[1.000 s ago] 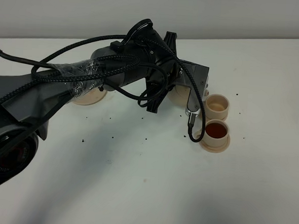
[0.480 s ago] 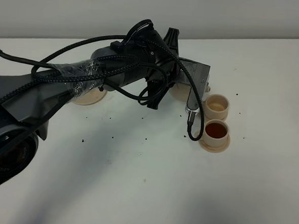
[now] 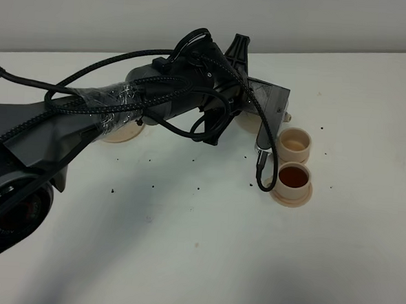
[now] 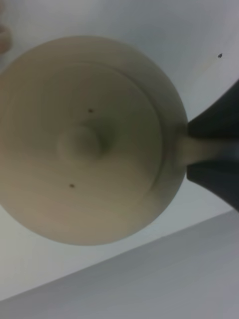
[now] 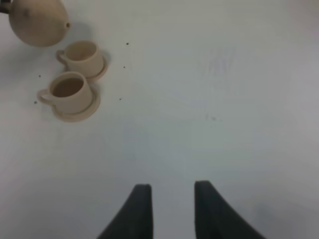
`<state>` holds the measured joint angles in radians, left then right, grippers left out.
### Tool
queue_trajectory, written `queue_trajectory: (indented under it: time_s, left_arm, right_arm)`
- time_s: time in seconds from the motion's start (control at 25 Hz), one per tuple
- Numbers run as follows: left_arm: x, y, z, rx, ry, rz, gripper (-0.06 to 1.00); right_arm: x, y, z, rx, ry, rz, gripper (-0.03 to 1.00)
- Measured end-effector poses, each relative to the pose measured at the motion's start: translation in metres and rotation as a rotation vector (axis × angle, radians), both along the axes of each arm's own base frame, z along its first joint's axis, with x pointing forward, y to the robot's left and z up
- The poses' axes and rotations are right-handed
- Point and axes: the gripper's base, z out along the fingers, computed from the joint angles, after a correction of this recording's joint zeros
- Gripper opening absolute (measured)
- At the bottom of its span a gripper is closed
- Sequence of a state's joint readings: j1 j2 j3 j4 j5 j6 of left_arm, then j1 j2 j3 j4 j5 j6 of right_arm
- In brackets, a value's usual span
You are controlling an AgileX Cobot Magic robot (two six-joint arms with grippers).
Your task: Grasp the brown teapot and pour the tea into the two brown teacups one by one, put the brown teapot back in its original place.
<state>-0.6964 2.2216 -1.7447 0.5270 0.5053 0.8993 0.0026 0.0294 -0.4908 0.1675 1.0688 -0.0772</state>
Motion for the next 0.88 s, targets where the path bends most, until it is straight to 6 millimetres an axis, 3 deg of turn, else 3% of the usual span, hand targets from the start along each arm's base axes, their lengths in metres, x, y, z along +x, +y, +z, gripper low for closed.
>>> queue_trajectory:
  time_s: [0.88]
  left_arm:
    - [0.0013,-0.0041,0.0030,0.028,-0.059,-0.067,0.16]
  right_arm:
    - [0.0000,0.0000,0.0000,0.000,0.000,0.000,0.24]
